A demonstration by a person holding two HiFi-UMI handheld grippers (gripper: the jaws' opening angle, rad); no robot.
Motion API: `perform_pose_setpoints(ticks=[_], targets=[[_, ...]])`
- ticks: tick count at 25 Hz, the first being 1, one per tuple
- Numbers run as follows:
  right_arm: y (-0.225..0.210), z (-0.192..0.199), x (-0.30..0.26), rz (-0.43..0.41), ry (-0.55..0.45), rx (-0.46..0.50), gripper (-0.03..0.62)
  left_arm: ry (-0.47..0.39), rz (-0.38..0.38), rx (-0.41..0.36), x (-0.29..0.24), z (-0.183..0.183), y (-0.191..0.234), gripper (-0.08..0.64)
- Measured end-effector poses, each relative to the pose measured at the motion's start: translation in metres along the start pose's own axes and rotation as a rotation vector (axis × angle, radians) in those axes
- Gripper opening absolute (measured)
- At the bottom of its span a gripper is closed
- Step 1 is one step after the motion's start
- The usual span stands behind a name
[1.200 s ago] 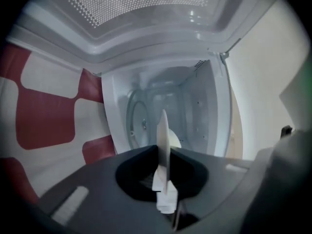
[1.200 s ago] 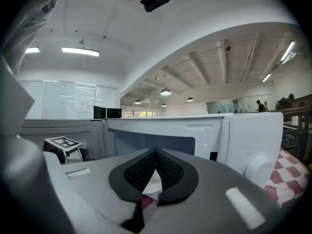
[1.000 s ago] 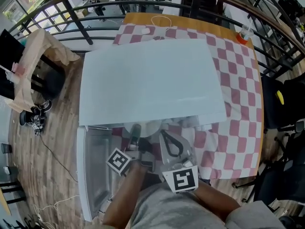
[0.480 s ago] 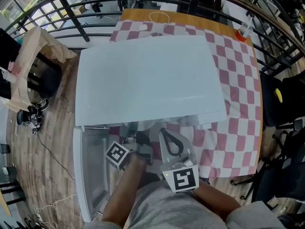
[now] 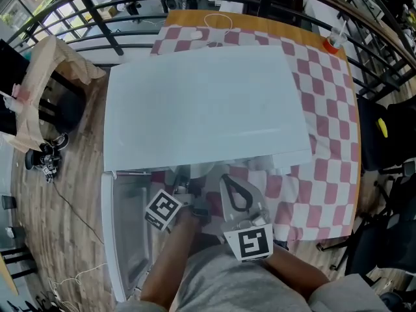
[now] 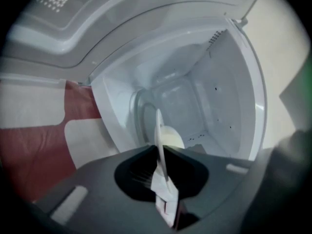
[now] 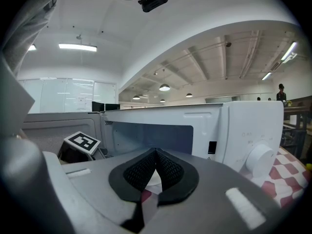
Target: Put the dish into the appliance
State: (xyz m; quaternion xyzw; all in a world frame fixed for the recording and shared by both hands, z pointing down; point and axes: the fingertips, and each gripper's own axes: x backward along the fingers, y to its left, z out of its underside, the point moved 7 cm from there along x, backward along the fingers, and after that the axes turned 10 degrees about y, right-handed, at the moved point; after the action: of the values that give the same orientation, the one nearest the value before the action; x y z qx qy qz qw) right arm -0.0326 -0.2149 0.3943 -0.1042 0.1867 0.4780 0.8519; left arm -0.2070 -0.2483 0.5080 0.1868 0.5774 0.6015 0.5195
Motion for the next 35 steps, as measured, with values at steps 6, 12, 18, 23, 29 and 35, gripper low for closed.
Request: perform_pose_setpoints(ticks=[6,12,18,23,29,35], targets=[[0.001,0.003,-0.001,0.005,0.005,-0.010,-0.002,0.024,-0.075,-0.149,0.003,-0.008,-0.006,0.049],[-0.004,0.007,-0.002,0.023,0.007,-0.019,-0.002,0.024,-0.128,-0.224,0.008,-0.013,-0.005,0.076],[-0.005,0.008,0.000,0.031,0.011,-0.011,-0.002,0.080,-0.185,-0.308,0.008,-0.014,-0.006,0.137],[-0.003,0.011,0.000,0.027,0.012,-0.015,-0.002,0.126,-0.076,-0.481,0.005,-0.008,-0.019,0.329],[0.001,0.013,0.000,0.018,0.013,-0.013,-0.002,0.236,-0.139,-0.831,0.002,0.013,-0.022,0.479],[0.000,0.014,0.002,0.021,0.017,-0.010,-0.002,0.366,-0.386,-1.004,0.000,0.020,-0.012,0.477]])
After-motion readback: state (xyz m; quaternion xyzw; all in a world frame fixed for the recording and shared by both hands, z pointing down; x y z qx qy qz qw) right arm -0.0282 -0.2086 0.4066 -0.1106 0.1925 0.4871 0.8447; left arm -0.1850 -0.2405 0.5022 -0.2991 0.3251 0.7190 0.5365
